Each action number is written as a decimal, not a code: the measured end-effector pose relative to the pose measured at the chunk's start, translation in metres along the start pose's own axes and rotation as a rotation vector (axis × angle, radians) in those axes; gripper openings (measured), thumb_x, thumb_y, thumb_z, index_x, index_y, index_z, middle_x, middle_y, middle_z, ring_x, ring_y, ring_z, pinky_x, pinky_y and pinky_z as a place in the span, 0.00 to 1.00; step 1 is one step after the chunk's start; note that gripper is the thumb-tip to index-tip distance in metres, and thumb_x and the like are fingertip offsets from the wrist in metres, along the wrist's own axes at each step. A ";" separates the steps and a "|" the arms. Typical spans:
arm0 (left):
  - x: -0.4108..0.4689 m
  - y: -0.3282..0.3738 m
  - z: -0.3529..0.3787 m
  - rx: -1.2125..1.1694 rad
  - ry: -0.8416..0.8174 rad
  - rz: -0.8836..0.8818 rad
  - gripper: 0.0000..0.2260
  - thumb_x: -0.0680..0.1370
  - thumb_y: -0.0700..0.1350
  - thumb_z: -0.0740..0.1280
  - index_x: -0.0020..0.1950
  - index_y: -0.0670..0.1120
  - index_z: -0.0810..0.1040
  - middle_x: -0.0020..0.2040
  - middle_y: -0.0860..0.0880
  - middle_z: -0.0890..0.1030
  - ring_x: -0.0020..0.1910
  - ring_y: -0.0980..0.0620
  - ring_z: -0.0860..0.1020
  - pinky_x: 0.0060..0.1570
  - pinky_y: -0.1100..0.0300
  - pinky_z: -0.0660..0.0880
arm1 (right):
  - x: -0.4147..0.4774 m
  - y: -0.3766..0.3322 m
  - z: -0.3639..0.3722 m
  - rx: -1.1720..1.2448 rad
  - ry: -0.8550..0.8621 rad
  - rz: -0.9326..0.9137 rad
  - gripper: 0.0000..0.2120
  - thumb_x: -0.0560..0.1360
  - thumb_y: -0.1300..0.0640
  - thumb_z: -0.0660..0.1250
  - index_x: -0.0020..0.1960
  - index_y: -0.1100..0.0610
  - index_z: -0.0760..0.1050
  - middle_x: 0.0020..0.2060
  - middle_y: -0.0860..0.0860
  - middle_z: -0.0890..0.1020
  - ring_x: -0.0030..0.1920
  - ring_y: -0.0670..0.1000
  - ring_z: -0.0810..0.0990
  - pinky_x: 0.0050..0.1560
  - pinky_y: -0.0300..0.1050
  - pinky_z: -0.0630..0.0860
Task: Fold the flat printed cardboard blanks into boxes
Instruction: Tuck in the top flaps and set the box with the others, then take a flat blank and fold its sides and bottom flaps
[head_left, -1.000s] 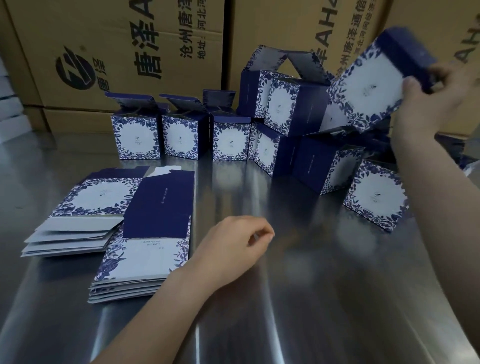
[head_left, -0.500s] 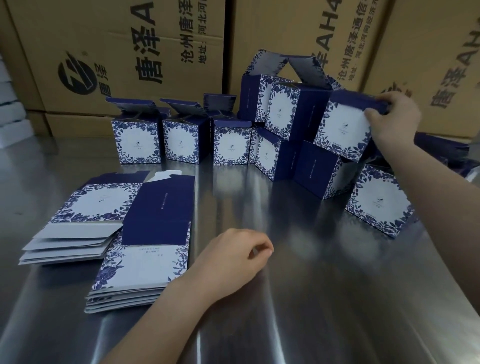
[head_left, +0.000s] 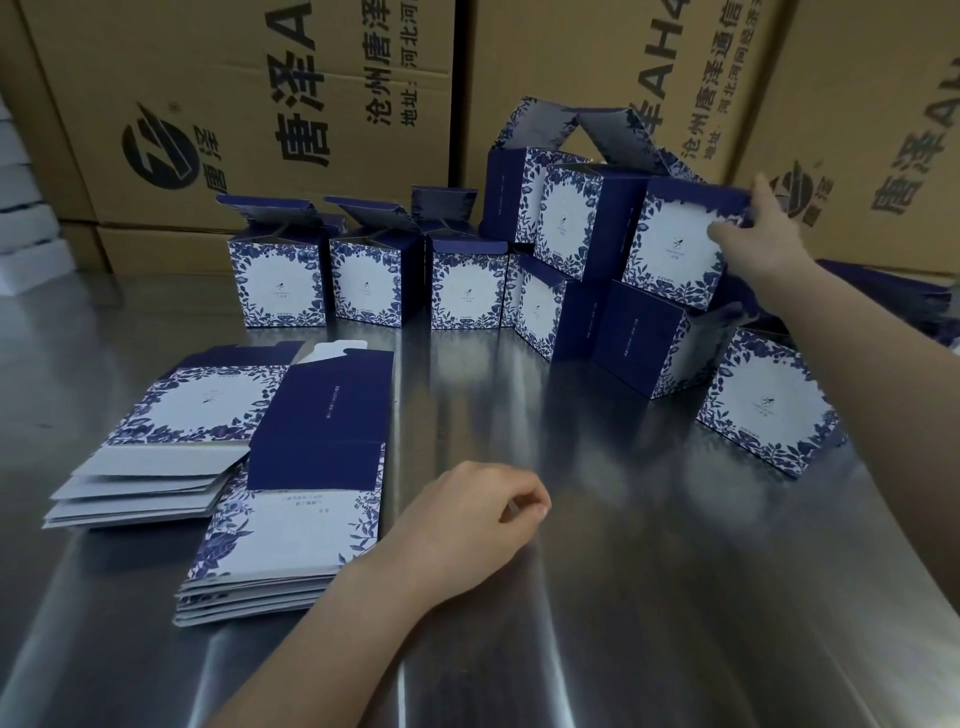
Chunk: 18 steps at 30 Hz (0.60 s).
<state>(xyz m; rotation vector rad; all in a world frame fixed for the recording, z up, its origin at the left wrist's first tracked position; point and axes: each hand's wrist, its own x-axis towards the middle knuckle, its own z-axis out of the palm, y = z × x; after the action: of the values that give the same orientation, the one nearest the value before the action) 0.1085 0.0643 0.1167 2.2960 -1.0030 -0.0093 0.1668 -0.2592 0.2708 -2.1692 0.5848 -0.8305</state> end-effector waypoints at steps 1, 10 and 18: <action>0.000 0.000 0.000 -0.002 0.001 -0.001 0.06 0.79 0.51 0.64 0.51 0.54 0.81 0.46 0.58 0.81 0.45 0.60 0.76 0.50 0.57 0.76 | -0.002 0.001 0.001 0.027 -0.005 -0.003 0.35 0.81 0.56 0.60 0.80 0.48 0.44 0.76 0.59 0.60 0.70 0.65 0.67 0.67 0.60 0.69; -0.001 0.003 0.000 -0.025 0.080 0.017 0.06 0.79 0.49 0.64 0.51 0.54 0.81 0.46 0.58 0.82 0.47 0.58 0.78 0.51 0.53 0.76 | -0.036 -0.004 0.011 -0.013 0.180 -0.226 0.33 0.77 0.65 0.60 0.79 0.54 0.53 0.75 0.55 0.61 0.72 0.55 0.64 0.64 0.43 0.64; -0.001 0.000 -0.027 0.139 0.672 -0.059 0.08 0.75 0.38 0.69 0.51 0.45 0.84 0.52 0.48 0.84 0.52 0.42 0.79 0.52 0.48 0.75 | -0.126 -0.019 0.065 0.239 0.009 -0.289 0.19 0.72 0.68 0.60 0.58 0.52 0.75 0.49 0.52 0.82 0.49 0.50 0.79 0.57 0.46 0.75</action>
<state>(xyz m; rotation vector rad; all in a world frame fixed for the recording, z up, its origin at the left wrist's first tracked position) 0.1146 0.0795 0.1382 2.1983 -0.5928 0.7748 0.1289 -0.1384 0.2033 -2.0542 0.1652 -1.0079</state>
